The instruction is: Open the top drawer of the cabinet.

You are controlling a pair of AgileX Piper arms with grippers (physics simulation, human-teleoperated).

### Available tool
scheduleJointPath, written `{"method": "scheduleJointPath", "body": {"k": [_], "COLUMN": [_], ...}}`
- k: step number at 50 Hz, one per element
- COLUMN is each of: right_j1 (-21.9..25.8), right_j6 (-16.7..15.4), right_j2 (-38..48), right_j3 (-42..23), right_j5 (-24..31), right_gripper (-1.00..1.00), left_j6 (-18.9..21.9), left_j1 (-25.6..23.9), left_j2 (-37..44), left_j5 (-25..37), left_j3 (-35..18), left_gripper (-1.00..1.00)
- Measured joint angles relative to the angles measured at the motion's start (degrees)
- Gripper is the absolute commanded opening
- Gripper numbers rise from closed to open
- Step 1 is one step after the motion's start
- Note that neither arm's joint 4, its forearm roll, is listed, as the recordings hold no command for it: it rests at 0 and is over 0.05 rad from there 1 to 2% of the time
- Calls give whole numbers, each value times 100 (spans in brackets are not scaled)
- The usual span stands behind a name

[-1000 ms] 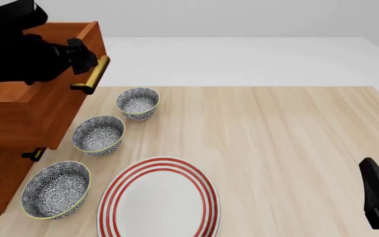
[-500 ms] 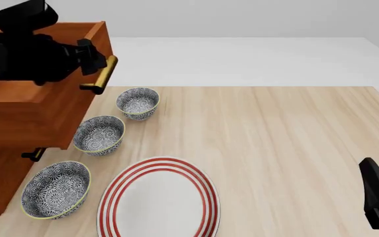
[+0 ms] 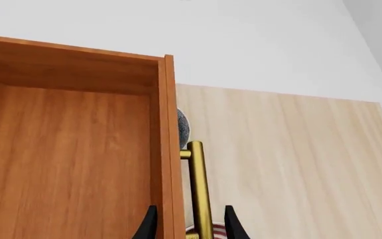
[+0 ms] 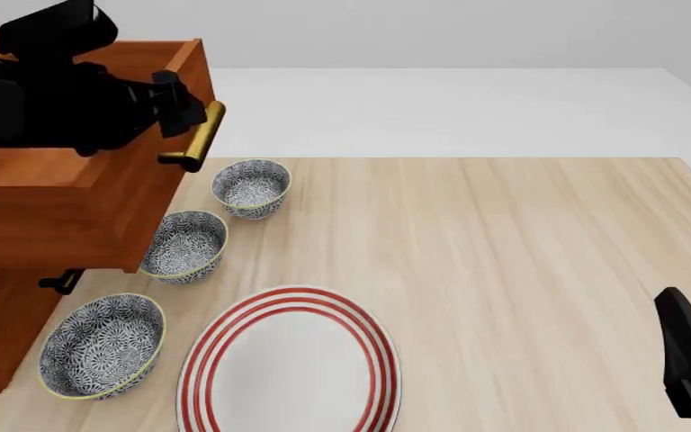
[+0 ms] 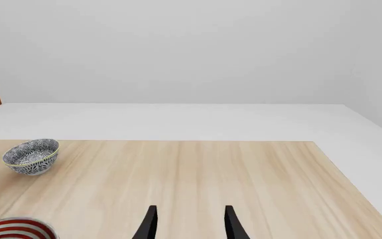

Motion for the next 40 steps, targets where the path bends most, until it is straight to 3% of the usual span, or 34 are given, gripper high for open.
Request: {"method": "scheduleJointPath", "body": {"k": [40], "right_j1": [0], "right_j6": [0], "right_j2": [0], "right_j3": [0], "right_j5": [0], "right_gripper": [100], "left_j6": [-158], "left_j1": [-129], "left_j2": [-37], "left_j5": [-12], "left_j3": [49], "left_gripper": [100]}}
